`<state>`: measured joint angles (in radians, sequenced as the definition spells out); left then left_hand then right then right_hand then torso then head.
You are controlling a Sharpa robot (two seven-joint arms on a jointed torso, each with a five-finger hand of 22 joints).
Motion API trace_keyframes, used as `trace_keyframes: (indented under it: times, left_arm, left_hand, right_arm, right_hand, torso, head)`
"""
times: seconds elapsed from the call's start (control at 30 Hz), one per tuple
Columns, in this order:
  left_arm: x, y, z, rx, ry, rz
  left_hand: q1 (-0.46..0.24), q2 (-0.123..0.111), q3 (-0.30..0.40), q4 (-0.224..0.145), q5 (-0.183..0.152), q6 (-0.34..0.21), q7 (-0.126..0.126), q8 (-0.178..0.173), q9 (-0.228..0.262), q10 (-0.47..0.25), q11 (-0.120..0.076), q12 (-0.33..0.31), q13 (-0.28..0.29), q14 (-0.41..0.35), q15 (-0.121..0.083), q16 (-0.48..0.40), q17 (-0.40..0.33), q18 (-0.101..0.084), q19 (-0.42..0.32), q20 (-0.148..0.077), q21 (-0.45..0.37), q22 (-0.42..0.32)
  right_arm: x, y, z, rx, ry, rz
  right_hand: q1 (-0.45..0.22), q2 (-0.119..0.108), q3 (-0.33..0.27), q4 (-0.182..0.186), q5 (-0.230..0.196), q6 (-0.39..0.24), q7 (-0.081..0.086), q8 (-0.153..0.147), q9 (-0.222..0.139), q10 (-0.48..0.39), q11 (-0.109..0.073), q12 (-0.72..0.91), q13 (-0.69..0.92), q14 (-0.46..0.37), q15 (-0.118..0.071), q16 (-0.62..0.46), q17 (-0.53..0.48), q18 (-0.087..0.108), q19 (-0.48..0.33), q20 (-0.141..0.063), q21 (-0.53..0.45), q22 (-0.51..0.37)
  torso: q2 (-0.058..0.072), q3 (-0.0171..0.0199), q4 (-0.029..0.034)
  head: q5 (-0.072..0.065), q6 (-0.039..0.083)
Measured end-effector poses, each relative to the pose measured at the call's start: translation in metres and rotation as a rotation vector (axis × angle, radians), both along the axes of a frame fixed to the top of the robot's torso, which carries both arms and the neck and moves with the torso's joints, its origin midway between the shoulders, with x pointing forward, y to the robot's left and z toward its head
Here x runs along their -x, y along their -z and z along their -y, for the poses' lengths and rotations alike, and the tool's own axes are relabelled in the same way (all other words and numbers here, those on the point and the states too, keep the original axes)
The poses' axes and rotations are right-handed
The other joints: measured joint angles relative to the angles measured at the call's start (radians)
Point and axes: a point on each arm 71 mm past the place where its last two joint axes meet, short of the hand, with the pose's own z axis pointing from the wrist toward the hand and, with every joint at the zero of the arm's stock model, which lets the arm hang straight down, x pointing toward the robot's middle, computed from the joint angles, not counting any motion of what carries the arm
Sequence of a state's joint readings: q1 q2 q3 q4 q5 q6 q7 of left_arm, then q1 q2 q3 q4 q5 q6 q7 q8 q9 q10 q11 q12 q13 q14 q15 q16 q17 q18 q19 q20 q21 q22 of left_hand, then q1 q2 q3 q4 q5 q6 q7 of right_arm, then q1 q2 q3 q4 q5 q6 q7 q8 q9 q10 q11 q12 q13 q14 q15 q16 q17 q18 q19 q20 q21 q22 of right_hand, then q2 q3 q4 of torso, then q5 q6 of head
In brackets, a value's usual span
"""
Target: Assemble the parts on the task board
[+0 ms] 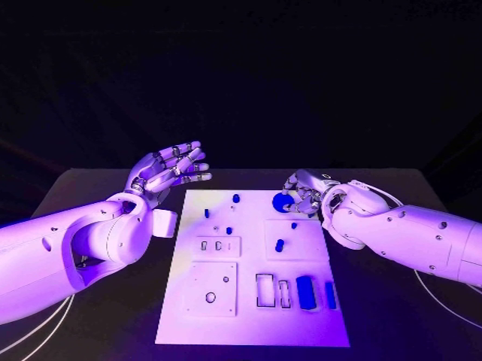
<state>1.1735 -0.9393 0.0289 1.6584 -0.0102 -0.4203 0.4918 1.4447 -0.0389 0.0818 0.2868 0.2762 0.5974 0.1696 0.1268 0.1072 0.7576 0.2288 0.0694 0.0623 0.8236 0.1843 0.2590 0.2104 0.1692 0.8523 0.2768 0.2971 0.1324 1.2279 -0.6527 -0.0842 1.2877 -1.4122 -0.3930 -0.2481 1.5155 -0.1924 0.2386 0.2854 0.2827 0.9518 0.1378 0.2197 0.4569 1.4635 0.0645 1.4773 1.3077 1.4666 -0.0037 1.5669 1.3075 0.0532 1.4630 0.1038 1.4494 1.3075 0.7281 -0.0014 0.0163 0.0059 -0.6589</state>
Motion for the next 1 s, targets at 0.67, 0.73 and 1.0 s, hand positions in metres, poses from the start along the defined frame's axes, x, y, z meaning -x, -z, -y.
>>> trace_keyframes:
  times: [0.67,0.73,1.0]
  left_arm:
    - [-0.003,0.001,0.003,0.001,0.002,-0.001]
    - [-0.003,0.001,0.003,0.001,0.002,-0.001]
    - [-0.004,0.002,0.003,0.000,0.000,-0.001]
  left_hand:
    - [0.000,0.000,0.000,0.000,0.000,0.000,0.000,0.000,0.000,0.000,0.000,0.000,0.000,0.000,0.000,0.000,0.001,0.000,0.000,0.000,0.000,0.000]
    - [0.000,0.000,0.000,0.000,0.000,0.000,0.000,0.000,0.000,0.000,0.000,0.000,0.000,0.000,0.000,0.000,0.001,0.000,0.000,0.000,0.000,0.000]
    - [0.004,-0.004,0.000,0.000,0.000,0.000,0.000,0.000,0.000,0.000,0.000,0.000,0.000,-0.004,0.004,0.000,0.002,0.000,-0.003,0.003,0.000,0.000]
  right_arm:
    - [0.029,-0.015,-0.089,-0.044,-0.170,0.173]
    - [0.030,-0.011,-0.095,-0.042,-0.174,0.171]
    - [0.027,0.002,-0.112,-0.035,-0.179,0.161]
  right_hand:
    - [-0.018,-0.002,0.013,0.000,-0.001,0.009,-0.001,-0.002,-0.003,0.003,-0.004,0.004,0.000,0.000,0.000,0.000,0.000,0.000,0.004,-0.004,0.011,0.000]
    - [-0.018,-0.002,0.014,0.001,-0.001,0.009,-0.001,-0.002,-0.003,0.003,-0.004,0.004,0.000,0.000,0.000,0.000,0.000,0.000,0.004,-0.004,0.011,0.000]
    - [-0.018,-0.003,0.020,-0.001,-0.002,0.008,-0.001,-0.006,-0.003,0.003,-0.004,0.004,0.000,0.000,0.000,0.000,0.000,0.000,0.003,-0.004,0.011,0.001]
  torso:
    - [0.002,-0.0001,0.0007]
    - [0.002,-0.0001,0.0015]
    - [0.003,-0.0001,0.0026]
  head:
    - [0.003,0.007]
    - [0.003,0.007]
    - [0.008,0.006]
